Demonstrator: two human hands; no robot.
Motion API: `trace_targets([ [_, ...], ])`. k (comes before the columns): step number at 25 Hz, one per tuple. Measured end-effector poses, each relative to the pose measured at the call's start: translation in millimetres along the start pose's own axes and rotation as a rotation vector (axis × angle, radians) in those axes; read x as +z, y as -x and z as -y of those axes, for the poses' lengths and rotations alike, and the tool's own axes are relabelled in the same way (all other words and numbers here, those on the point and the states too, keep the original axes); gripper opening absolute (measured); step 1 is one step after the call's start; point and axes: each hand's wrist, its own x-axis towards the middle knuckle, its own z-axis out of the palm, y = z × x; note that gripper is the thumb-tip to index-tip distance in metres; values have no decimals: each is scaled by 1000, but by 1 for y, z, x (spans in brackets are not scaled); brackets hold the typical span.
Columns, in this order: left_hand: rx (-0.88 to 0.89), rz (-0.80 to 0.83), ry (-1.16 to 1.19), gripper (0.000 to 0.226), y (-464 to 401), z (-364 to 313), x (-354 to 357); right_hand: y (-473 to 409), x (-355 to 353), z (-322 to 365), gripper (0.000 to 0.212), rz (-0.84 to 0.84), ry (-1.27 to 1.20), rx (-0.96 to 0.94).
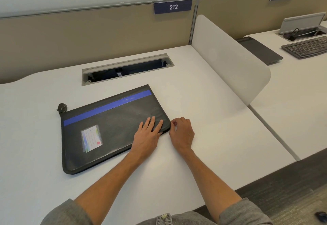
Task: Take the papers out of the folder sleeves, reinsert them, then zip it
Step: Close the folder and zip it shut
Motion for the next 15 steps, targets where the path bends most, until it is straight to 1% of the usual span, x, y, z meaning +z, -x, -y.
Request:
trace_targets([
  [1, -18, 12, 2, 42, 1, 0, 0, -1, 0, -1, 11, 6, -10, 2],
  [3, -60, 66, 32, 50, 2, -3, -4, -2, 0, -3, 12, 21, -44, -2],
  [7, -88, 71, 69, 55, -3, -12, -11, -2, -2, -6, 17, 50, -68, -46],
  [11, -156, 96, -1, 60, -16, -23, -12, -2, -3, -8, 17, 82, -94, -62],
  [15, -151, 167, -28, 67, -23, -23, -13, 1, -4, -11, 16, 95, -142, -48],
])
